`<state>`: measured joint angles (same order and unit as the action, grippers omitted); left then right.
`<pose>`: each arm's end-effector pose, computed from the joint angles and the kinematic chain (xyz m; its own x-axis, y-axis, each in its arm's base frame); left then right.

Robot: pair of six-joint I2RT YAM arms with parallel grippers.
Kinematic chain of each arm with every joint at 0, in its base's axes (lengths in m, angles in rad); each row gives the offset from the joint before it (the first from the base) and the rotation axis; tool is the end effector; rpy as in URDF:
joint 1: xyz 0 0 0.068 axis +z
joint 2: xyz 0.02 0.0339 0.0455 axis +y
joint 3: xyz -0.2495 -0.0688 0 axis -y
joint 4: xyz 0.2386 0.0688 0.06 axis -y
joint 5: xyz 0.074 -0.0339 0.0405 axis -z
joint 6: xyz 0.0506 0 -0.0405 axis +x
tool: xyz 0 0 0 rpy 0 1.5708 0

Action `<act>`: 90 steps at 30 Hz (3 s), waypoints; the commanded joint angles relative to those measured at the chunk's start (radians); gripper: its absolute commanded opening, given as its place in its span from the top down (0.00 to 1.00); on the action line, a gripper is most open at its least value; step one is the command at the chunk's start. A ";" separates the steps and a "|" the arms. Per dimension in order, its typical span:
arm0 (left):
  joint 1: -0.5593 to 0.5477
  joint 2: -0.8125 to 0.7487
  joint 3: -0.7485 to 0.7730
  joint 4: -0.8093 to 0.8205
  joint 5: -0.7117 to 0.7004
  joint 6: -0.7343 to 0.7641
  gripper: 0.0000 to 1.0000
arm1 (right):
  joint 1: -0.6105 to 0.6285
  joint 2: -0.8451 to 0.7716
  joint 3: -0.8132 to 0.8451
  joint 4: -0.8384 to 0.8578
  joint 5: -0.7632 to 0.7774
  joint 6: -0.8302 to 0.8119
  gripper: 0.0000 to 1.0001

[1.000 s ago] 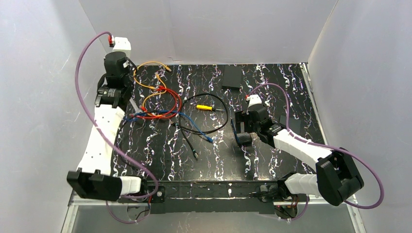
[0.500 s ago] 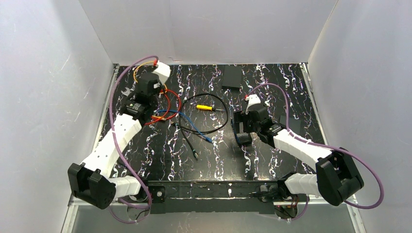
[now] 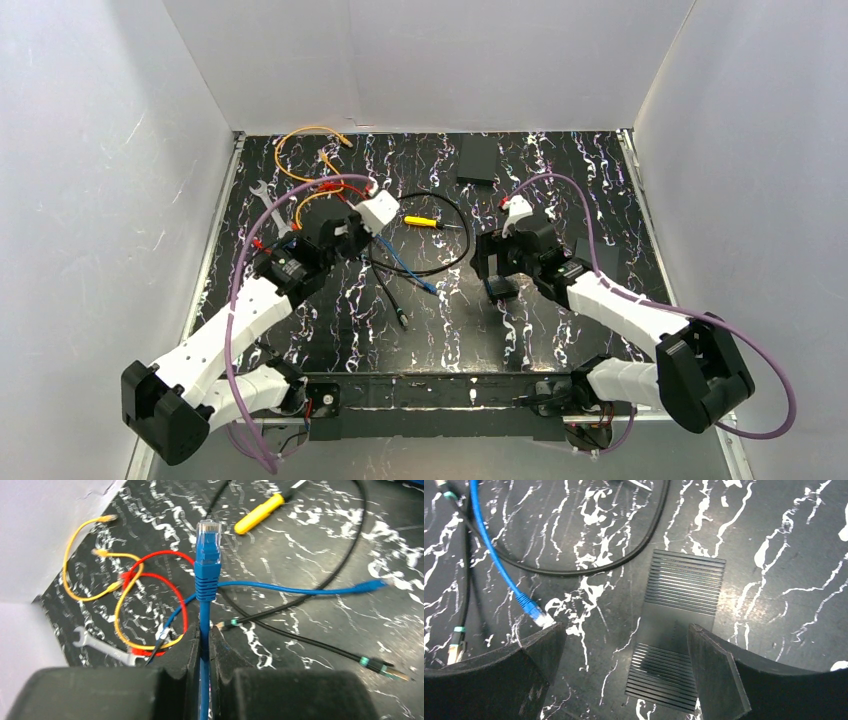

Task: Insert the plug into the switch port
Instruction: Pick up the connector from the center of the board.

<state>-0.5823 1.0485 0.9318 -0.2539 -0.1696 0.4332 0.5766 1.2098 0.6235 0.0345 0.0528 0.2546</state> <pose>0.2176 -0.1331 0.3167 -0.1022 0.5627 -0.8203 0.4997 0.7421 0.4468 0.2277 0.1449 0.1996 -0.5529 -0.0596 -0.8311 -0.3797 0.9059 0.1877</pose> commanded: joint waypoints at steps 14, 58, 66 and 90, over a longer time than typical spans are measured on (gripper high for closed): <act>-0.321 0.035 -0.191 0.295 -0.136 0.171 1.00 | 0.003 -0.083 0.101 0.115 -0.298 0.282 0.01; -0.488 0.199 -0.151 0.317 -0.289 0.168 1.00 | 0.067 0.083 -0.092 0.631 -0.331 0.911 0.57; -0.490 0.203 -0.147 0.330 -0.319 0.153 1.00 | 0.068 0.088 -0.094 0.615 -0.319 0.915 0.61; -0.506 0.209 -0.147 0.331 -0.335 0.147 0.97 | 0.068 0.135 -0.103 0.685 -0.349 0.886 0.90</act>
<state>-1.0786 1.2724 0.7509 0.0628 -0.4881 0.5900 0.6437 1.3346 0.5251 0.6399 -0.2668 1.1759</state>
